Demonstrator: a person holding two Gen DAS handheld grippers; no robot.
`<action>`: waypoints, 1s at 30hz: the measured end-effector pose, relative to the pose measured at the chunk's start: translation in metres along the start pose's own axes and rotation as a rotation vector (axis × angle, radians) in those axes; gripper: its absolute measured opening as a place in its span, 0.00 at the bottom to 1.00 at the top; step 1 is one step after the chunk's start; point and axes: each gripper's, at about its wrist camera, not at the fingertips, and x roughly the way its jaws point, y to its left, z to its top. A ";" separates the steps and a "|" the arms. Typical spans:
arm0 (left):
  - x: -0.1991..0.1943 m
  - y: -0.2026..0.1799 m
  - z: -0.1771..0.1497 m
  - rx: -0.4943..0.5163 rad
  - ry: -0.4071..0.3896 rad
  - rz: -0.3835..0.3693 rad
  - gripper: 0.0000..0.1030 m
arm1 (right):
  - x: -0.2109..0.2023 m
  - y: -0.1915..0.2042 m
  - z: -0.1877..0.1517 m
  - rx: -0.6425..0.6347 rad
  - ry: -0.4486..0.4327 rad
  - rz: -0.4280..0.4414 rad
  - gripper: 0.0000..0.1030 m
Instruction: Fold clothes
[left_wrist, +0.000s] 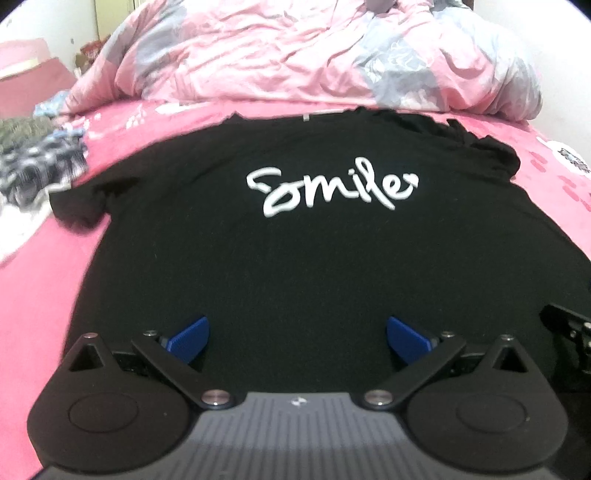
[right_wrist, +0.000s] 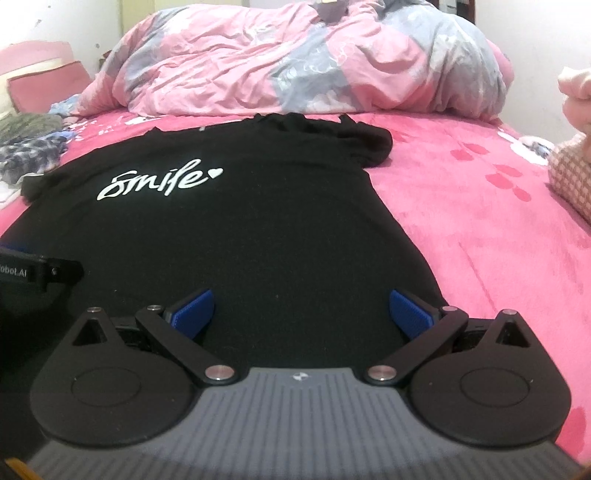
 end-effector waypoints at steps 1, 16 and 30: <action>-0.003 -0.002 0.003 0.013 -0.017 0.000 1.00 | -0.002 -0.003 0.002 0.000 -0.005 0.019 0.99; 0.046 -0.057 0.096 0.092 -0.209 -0.187 1.00 | 0.010 -0.102 0.122 0.113 -0.160 0.213 0.99; 0.126 -0.051 0.094 -0.057 -0.169 -0.308 0.69 | 0.157 -0.094 0.175 0.018 -0.005 0.223 0.64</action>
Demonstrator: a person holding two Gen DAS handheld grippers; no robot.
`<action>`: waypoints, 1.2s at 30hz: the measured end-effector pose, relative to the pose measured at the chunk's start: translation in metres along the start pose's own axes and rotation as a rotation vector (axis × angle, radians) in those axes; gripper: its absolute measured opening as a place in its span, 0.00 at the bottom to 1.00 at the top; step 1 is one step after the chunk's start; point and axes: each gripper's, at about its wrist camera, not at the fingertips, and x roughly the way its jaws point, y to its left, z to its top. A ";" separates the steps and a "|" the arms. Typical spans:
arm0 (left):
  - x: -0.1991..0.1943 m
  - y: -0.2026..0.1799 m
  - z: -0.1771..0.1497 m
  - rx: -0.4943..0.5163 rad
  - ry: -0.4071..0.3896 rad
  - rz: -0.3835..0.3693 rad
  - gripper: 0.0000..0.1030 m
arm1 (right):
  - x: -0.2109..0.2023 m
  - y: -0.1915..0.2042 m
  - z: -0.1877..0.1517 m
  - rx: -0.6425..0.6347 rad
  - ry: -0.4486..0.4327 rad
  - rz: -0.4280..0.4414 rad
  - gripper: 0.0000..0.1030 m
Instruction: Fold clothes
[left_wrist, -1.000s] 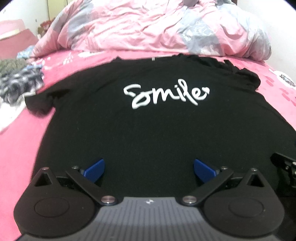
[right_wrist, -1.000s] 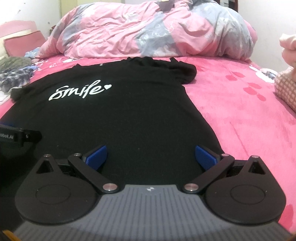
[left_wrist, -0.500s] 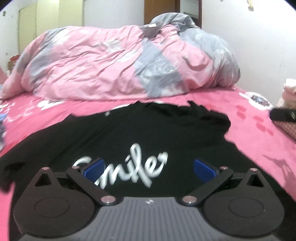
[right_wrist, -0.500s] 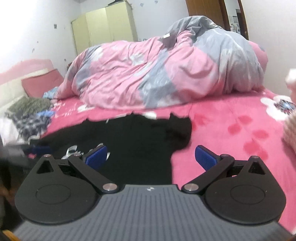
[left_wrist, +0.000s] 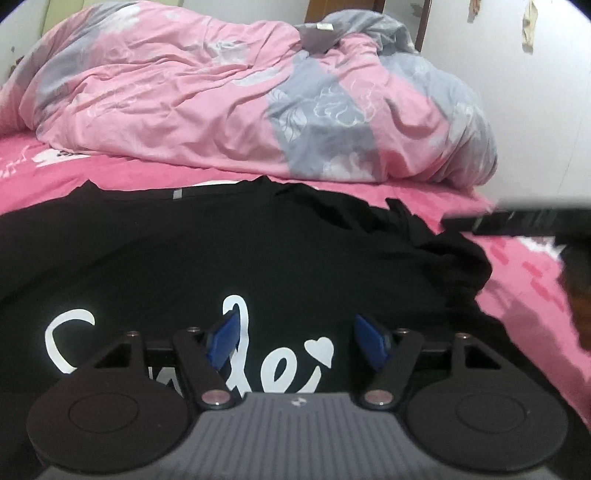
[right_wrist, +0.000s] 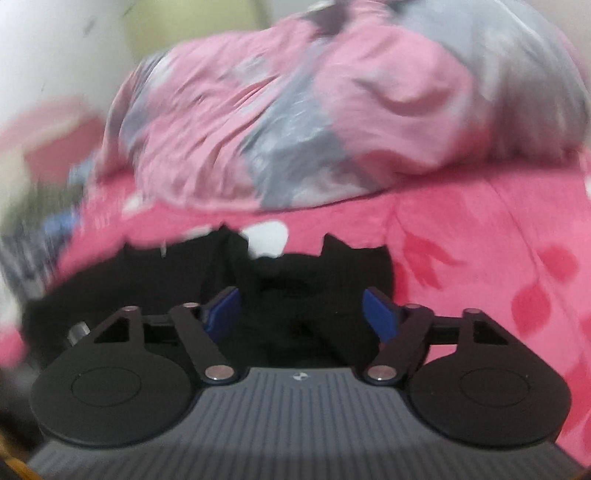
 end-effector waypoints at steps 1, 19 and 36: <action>0.000 0.002 -0.001 -0.007 -0.005 -0.010 0.69 | 0.006 0.007 -0.004 -0.067 0.016 -0.031 0.58; -0.001 0.003 -0.002 -0.007 -0.010 -0.025 0.73 | -0.030 -0.134 -0.054 0.784 -0.113 -0.087 0.08; 0.000 0.008 -0.002 -0.028 -0.017 -0.052 0.77 | 0.071 -0.125 0.036 0.486 0.110 -0.067 0.38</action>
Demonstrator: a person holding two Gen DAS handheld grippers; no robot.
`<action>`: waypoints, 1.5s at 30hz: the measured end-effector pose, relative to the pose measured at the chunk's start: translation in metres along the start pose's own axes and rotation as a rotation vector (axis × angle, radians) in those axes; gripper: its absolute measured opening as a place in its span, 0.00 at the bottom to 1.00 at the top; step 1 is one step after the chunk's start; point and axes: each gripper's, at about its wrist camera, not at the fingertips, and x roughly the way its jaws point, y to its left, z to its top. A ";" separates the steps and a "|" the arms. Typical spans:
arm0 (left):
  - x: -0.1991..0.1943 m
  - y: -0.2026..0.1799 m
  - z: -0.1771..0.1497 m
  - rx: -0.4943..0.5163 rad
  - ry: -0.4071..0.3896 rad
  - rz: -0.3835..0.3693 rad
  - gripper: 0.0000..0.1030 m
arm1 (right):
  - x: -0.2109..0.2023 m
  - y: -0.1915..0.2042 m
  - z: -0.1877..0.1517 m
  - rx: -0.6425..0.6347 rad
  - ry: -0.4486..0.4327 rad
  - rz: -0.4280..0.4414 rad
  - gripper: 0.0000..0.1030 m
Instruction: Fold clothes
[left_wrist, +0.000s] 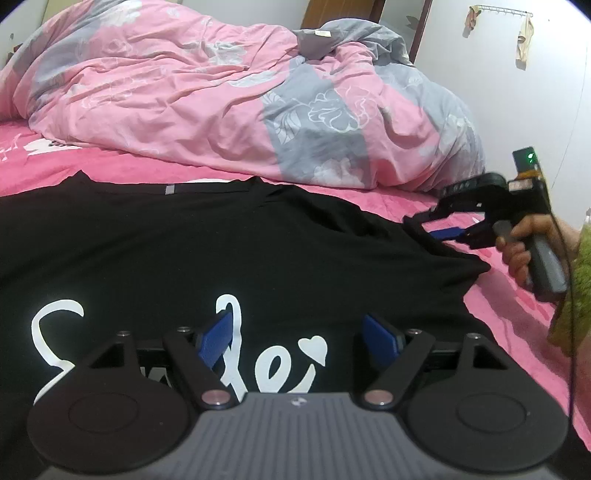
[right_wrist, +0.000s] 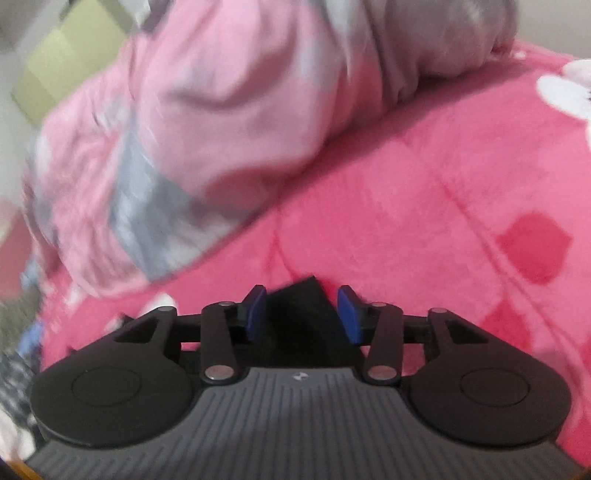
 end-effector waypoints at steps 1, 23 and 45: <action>0.000 0.000 0.000 -0.002 -0.001 -0.001 0.77 | 0.005 0.000 -0.002 -0.011 0.018 -0.001 0.22; -0.002 0.004 -0.001 -0.026 -0.007 -0.021 0.77 | -0.004 0.073 -0.017 -0.669 0.010 -0.017 0.26; -0.002 0.005 0.000 -0.040 -0.010 -0.031 0.78 | 0.013 0.104 -0.052 -1.121 0.131 0.031 0.00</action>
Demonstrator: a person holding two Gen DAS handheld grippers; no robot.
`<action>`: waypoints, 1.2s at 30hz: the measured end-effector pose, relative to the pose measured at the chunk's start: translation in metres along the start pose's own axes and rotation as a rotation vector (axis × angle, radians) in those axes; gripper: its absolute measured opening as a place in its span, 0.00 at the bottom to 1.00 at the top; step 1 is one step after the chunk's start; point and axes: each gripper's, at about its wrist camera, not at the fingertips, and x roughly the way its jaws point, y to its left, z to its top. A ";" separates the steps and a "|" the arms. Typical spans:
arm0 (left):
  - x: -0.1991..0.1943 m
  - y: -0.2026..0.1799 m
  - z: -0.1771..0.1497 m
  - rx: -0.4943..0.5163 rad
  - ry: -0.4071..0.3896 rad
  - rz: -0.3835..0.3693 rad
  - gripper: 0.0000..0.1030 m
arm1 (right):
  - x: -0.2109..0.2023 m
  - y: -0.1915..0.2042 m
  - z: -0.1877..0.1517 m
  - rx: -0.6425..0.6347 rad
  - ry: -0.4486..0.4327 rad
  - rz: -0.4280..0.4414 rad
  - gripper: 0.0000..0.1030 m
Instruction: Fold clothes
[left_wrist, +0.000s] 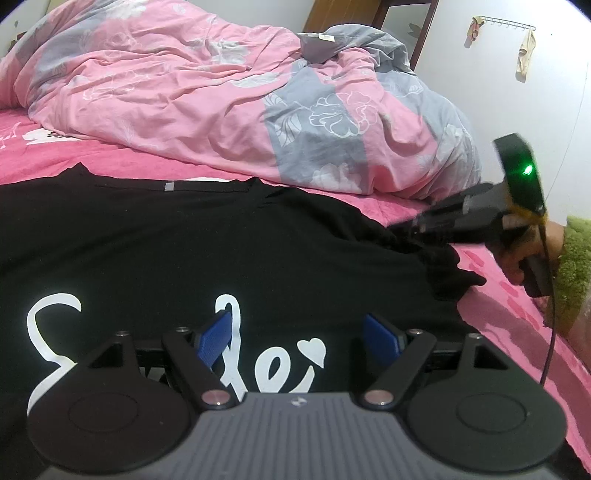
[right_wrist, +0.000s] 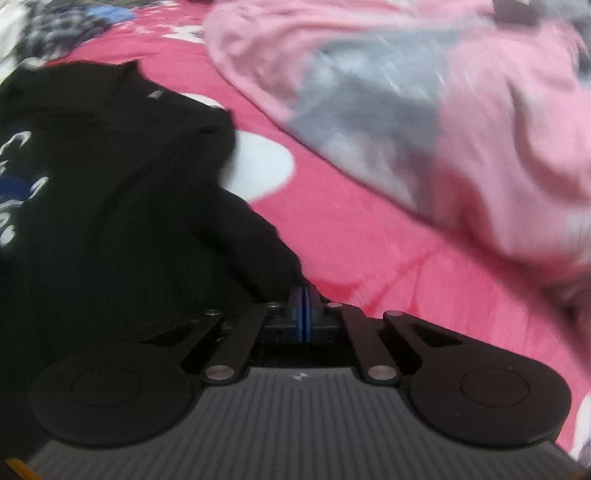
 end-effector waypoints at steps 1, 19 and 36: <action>0.000 0.000 0.000 -0.001 0.000 0.000 0.78 | -0.005 -0.002 0.002 0.009 -0.035 -0.035 0.00; 0.000 0.001 -0.001 -0.010 -0.003 -0.007 0.78 | 0.026 -0.024 -0.007 0.131 -0.027 -0.392 0.03; -0.001 0.003 -0.001 -0.022 -0.007 -0.017 0.78 | 0.052 0.004 0.070 0.143 -0.125 0.124 0.21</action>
